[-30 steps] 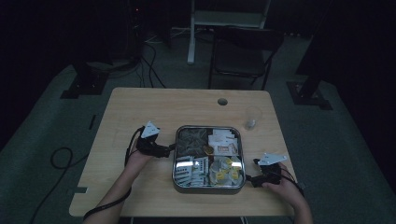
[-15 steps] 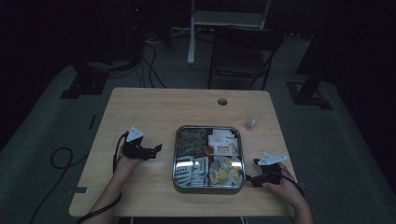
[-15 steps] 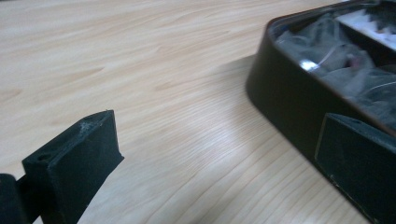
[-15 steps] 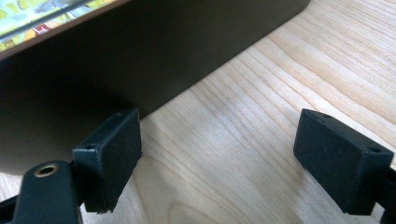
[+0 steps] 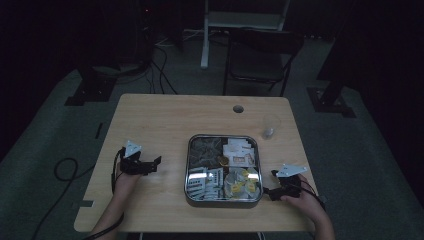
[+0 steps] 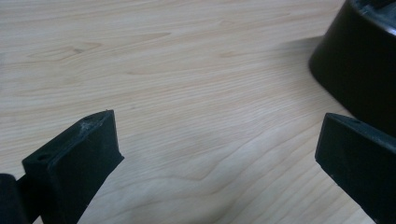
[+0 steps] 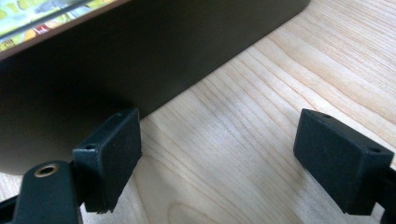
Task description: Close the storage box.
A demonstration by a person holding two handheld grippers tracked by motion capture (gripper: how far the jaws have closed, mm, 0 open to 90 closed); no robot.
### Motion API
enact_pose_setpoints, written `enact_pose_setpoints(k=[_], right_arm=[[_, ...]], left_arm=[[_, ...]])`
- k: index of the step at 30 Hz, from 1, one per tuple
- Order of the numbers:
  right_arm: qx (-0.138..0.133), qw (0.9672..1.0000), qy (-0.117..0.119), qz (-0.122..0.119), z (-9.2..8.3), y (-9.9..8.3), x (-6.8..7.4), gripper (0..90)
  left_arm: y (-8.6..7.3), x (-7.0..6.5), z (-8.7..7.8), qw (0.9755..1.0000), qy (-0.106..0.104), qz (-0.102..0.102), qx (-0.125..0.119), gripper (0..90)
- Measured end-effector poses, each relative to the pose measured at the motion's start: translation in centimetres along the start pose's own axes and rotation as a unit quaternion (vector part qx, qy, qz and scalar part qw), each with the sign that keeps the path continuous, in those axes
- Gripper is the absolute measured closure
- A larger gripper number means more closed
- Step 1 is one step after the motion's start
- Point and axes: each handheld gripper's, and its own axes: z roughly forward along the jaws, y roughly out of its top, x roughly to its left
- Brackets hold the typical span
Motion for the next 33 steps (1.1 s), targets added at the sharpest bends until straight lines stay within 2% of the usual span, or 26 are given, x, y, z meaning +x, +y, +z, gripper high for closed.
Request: enact_pose_setpoints(k=[6,15,18,19,21,30,33], right_arm=[[0.0,1.0,0.0,0.0,0.0,0.0,0.0,14.9],[0.0,1.0,0.0,0.0,0.0,0.0,0.0,14.9],[0.0,1.0,0.0,0.0,0.0,0.0,0.0,14.9],[0.0,1.0,0.0,0.0,0.0,0.0,0.0,14.9],[0.0,1.0,0.0,0.0,0.0,0.0,0.0,14.9],[0.0,1.0,0.0,0.0,0.0,0.0,0.0,14.9],[0.0,1.0,0.0,0.0,0.0,0.0,0.0,14.9]], left_arm=[[-1.0,0.9,-0.6,0.9997,0.02,-0.002,0.012,0.4],[-2.1,2.7,-2.3,0.9981,0.051,-0.031,0.017,0.4],[-2.4,2.9,-2.6,0.9977,0.054,-0.031,0.024,0.4],[-2.7,3.3,-3.1,0.9968,0.064,-0.039,0.029,0.4],[-2.9,3.6,-3.5,0.996,0.07,-0.046,0.03,0.4],[-3.6,4.0,-4.3,0.9939,0.087,-0.057,0.038,0.4],[-4.0,3.8,-4.8,0.9921,0.099,-0.059,0.051,0.4]])
